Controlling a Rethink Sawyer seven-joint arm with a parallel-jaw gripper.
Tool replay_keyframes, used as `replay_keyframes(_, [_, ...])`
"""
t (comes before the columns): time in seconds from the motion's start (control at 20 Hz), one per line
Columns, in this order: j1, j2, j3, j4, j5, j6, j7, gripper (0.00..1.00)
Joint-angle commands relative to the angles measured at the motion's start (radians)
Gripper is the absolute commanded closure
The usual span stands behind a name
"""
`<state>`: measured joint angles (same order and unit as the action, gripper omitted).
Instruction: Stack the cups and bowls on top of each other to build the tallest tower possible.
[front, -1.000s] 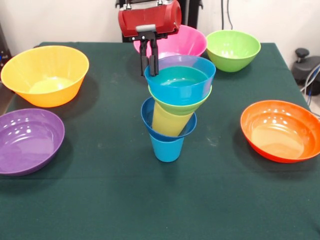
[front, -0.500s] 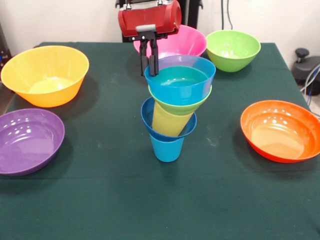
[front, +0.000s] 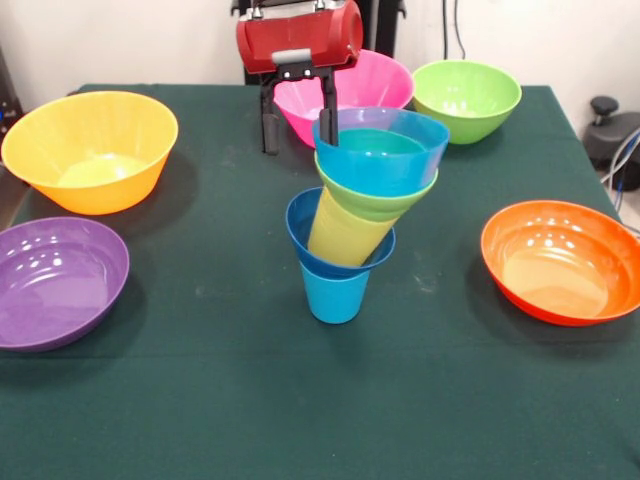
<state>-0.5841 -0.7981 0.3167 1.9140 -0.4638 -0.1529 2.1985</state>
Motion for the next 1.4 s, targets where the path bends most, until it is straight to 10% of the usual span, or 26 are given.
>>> replay_keyframes(0.05, [0.008, 0.015, -0.006, 0.002, -0.011, 0.054, 0.063, 0.0])
replay_keyframes(1.4, [-0.095, 0.013, 0.074, 0.006, -0.057, 0.094, 0.01, 0.0])
